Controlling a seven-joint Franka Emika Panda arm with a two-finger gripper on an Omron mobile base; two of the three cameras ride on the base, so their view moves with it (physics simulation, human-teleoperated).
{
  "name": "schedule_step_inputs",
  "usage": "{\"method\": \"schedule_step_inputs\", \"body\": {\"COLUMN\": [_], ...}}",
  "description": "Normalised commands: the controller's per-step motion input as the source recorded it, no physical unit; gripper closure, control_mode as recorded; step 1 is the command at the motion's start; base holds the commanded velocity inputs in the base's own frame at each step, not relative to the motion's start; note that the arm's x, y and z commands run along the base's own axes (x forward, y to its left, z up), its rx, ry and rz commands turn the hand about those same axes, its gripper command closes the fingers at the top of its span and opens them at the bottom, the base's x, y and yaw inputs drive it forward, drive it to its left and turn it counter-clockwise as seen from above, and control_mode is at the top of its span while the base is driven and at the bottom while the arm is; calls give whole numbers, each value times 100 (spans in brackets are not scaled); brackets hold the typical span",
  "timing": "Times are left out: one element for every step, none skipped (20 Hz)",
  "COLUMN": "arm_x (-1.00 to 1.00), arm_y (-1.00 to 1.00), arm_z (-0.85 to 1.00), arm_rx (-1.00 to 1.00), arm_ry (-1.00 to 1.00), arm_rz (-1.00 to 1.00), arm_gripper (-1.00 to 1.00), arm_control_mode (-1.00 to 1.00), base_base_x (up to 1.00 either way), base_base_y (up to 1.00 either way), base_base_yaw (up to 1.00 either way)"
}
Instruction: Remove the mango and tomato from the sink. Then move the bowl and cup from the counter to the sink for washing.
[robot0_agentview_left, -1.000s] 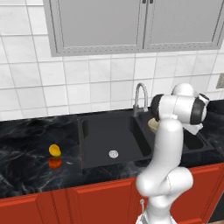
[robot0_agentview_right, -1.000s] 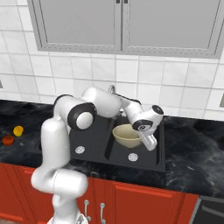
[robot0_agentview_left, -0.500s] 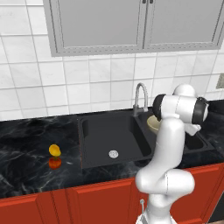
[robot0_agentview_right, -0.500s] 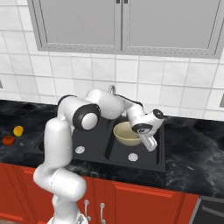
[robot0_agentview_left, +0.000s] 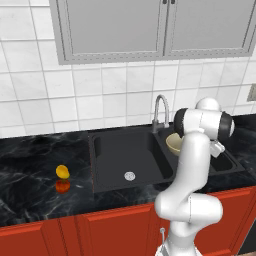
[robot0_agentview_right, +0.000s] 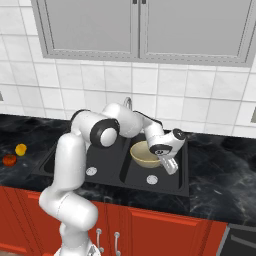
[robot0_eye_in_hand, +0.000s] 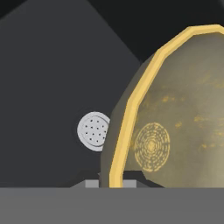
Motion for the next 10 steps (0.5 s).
{"method": "schedule_step_inputs", "body": {"arm_x": [22,21,21,18,18,16,16,17,16,17], "arm_y": [0,0,0,0,0,0,0,0,0,0], "arm_z": [-20,-20,-22,-23,-24,-23,-23,-21,-21,-21], "arm_rx": [0,0,0,0,0,0,0,0,0,0], "arm_ry": [0,0,0,0,0,0,0,0,0,0], "arm_rz": [-1,-1,0,0,0,0,0,0,0,-1], "arm_gripper": [100,100,100,100,100,100,100,100,100,100], "arm_control_mode": [-100,-100,-100,-100,-100,-100,-100,-100,-100,-100], "base_base_x": [0,0,0,0,0,0,0,0,0,0], "base_base_y": [0,0,0,0,0,0,0,0,0,0], "base_base_yaw": [0,0,0,0,0,0,0,0,0,0]}}
